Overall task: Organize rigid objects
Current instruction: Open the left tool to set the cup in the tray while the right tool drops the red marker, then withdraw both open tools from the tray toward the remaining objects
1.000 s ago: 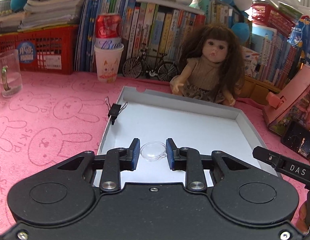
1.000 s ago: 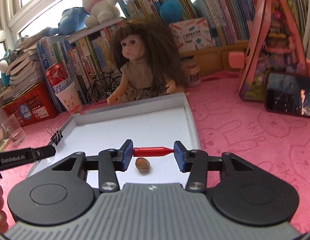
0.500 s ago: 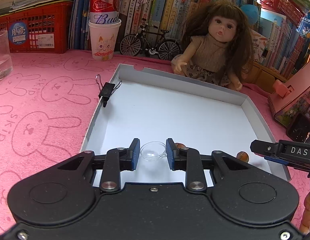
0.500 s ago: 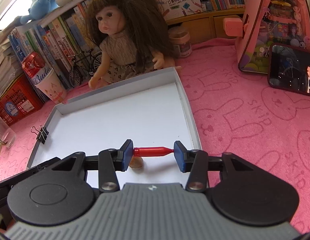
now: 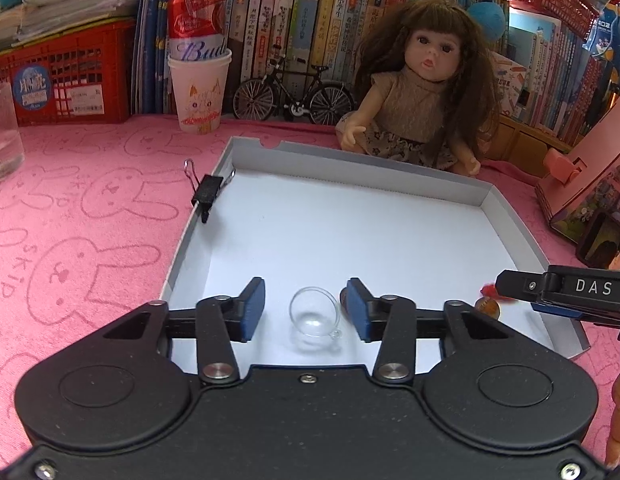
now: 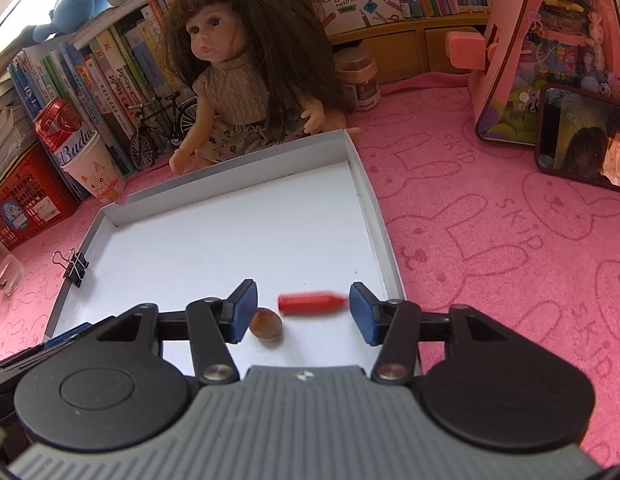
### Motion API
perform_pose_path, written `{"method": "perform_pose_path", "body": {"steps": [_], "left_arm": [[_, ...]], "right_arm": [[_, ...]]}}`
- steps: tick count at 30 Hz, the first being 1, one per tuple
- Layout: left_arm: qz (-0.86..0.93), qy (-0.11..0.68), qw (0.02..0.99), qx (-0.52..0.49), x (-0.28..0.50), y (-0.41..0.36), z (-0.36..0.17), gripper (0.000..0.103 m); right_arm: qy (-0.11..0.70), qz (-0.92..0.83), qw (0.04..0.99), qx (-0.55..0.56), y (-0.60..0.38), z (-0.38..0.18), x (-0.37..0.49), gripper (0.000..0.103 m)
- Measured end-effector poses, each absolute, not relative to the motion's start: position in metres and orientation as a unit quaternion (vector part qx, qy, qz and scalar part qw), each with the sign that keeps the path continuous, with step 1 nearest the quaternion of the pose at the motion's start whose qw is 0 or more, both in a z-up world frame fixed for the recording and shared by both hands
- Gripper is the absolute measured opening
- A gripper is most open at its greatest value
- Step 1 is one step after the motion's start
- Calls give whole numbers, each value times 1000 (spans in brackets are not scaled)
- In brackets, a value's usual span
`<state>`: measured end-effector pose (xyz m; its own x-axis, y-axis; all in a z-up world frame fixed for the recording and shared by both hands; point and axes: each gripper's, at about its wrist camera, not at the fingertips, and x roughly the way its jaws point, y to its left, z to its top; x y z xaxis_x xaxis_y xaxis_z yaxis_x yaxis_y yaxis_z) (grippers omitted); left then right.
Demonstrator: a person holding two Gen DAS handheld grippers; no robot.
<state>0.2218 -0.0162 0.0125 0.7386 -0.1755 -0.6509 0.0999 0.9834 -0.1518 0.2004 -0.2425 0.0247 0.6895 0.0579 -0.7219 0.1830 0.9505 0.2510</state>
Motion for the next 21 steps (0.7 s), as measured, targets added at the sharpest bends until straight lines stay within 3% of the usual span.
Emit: {"method": "perform_pose_path", "body": {"steps": [6, 14, 21], "left_arm": [[-83, 332, 939, -40, 209, -14, 23, 57], [-108, 285, 952, -14, 172, -17, 43, 82], [-128, 265, 955, -16, 138, -11, 52, 86]], "right_arm": [[362, -21, 923, 129, -241, 36, 186, 76], [312, 21, 947, 80, -228, 52, 152, 86], [277, 58, 957, 65, -223, 60, 120, 94]]}}
